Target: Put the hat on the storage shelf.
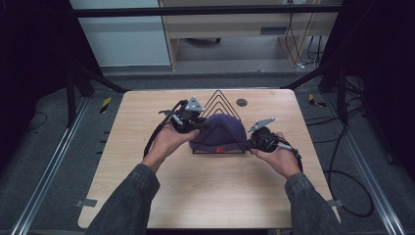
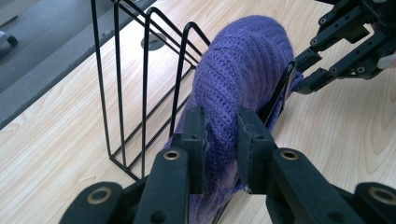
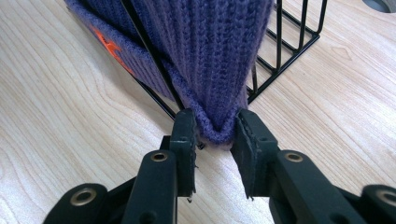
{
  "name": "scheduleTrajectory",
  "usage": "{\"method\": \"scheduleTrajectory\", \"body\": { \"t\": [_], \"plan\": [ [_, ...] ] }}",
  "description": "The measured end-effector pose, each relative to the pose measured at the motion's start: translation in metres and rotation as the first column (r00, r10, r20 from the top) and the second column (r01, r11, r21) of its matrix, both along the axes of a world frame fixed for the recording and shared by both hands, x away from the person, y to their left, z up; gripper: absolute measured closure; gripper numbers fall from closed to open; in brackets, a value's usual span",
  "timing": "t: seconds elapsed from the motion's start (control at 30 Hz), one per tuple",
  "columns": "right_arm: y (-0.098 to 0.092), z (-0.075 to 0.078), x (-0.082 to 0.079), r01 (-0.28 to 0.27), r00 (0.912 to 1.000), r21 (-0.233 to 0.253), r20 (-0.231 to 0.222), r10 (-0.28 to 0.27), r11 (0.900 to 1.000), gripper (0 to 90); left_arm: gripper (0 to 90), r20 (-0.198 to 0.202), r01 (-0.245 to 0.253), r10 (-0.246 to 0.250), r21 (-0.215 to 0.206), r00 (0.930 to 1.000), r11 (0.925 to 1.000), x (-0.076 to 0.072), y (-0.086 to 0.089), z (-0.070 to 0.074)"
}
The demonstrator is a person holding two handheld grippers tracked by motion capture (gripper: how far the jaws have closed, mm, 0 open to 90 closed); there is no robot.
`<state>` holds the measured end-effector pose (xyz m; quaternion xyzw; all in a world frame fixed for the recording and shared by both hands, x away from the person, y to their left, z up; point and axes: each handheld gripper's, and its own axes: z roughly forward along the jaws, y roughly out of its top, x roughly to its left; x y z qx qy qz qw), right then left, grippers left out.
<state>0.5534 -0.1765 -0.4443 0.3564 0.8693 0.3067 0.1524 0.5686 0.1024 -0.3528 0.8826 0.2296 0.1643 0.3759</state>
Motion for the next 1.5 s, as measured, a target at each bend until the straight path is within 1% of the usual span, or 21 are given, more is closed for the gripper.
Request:
{"method": "scheduleTrajectory", "body": {
  "t": [0.17,0.23,0.4,0.43,0.53,0.63,0.67,0.7,0.73,0.77,0.83,0.9,0.97,1.0,1.1,1.13,1.17,1.2,1.33,1.4,1.5],
  "plan": [
    [-0.002,0.002,-0.001,0.010,1.0000,-0.004,-0.002,-0.010,1.000,66.8,73.1,0.001,-0.001,0.001,0.002,1.0000,1.0000,0.000,0.000,0.001],
    [-0.003,0.004,-0.002,0.019,0.9998,0.016,-0.005,-0.019,1.000,65.2,71.3,0.004,-0.009,0.009,-0.001,0.9999,1.0000,0.000,0.001,0.001],
    [-0.006,0.011,-0.006,0.039,0.9992,0.035,0.004,-0.039,0.999,60.5,62.0,0.027,-0.042,0.042,-0.007,0.9988,0.9991,-0.003,0.004,0.007],
    [-0.007,0.014,-0.007,0.045,0.9989,0.048,0.007,-0.046,0.998,59.2,58.7,0.031,-0.050,0.050,-0.006,0.9983,0.9987,-0.004,0.006,0.009],
    [-0.008,0.019,-0.010,0.054,0.9983,0.050,0.019,-0.055,0.997,55.9,52.3,0.039,-0.071,0.071,-0.009,0.9967,0.9975,-0.006,0.008,0.013],
    [-0.008,0.027,-0.014,0.060,0.9974,0.057,0.036,-0.062,0.997,50.3,43.8,0.045,-0.086,0.086,-0.004,0.9952,0.9963,-0.010,0.010,0.017],
    [-0.008,0.031,-0.016,0.061,0.9971,0.059,0.042,-0.063,0.996,46.6,39.1,0.046,-0.087,0.087,-0.003,0.9952,0.9962,-0.011,0.010,0.018],
    [-0.008,0.031,-0.016,0.061,0.9971,0.059,0.042,-0.063,0.996,46.6,39.1,0.045,-0.088,0.088,-0.006,0.9951,0.9961,-0.013,0.010,0.020],
    [-0.007,0.034,-0.016,0.065,0.9965,0.060,0.049,-0.068,0.996,44.6,36.9,0.045,-0.089,0.089,-0.009,0.9950,0.9960,-0.015,0.011,0.022],
    [-0.007,0.037,-0.017,0.072,0.9954,0.067,0.060,-0.076,0.995,41.4,33.1,0.041,-0.096,0.097,-0.023,0.9945,0.9951,-0.016,0.011,0.023],
    [-0.007,0.043,-0.018,0.083,0.9933,0.073,0.074,-0.088,0.994,35.6,25.4,0.035,-0.112,0.113,-0.025,0.9930,0.9934,-0.018,0.012,0.024],
    [-0.007,0.048,-0.020,0.090,0.9918,0.083,0.083,-0.097,0.992,31.2,17.7,0.018,-0.129,0.130,-0.032,0.9914,0.9911,-0.021,0.013,0.027],
    [-0.006,0.055,-0.022,0.093,0.9915,0.097,0.082,-0.101,0.991,26.8,13.1,0.008,-0.140,0.140,-0.035,0.9901,0.9895,-0.024,0.013,0.029],
    [-0.005,0.060,-0.023,0.095,0.9903,0.102,0.091,-0.105,0.990,24.9,11.6,0.003,-0.145,0.145,-0.042,0.9895,0.9886,-0.026,0.014,0.031],
    [-0.003,0.076,-0.029,0.096,0.9861,0.127,0.123,-0.112,0.987,20.2,10.6,0.004,-0.143,0.143,-0.059,0.9897,0.9880,-0.034,0.016,0.037],
    [-0.001,0.082,-0.032,0.093,0.9847,0.140,0.133,-0.112,0.986,18.2,10.3,0.003,-0.141,0.141,-0.061,0.9900,0.9882,-0.035,0.017,0.038],
    [0.002,0.089,-0.035,0.092,0.9833,0.142,0.143,-0.113,0.986,14.7,9.2,0.003,-0.138,0.138,-0.052,0.9904,0.9891,-0.040,0.018,0.039],
    [0.003,0.091,-0.036,0.097,0.9830,0.141,0.142,-0.117,0.985,14.3,9.0,0.003,-0.138,0.138,-0.052,0.9904,0.9891,-0.040,0.018,0.039],
    [0.009,0.099,-0.041,0.083,0.9799,0.137,0.169,-0.106,0.987,12.1,8.8,0.000,-0.125,0.125,-0.035,0.9921,0.9915,-0.046,0.021,0.040],
    [0.012,0.101,-0.042,0.079,0.9775,0.141,0.183,-0.105,0.987,11.9,8.7,0.005,-0.133,0.134,-0.013,0.9910,0.9910,-0.048,0.024,0.039],
    [0.016,0.103,-0.043,0.073,0.9747,0.144,0.200,-0.101,0.987,11.3,8.5,-0.006,-0.139,0.139,-0.025,0.9903,0.9900,-0.052,0.030,0.038]
  ]
}}
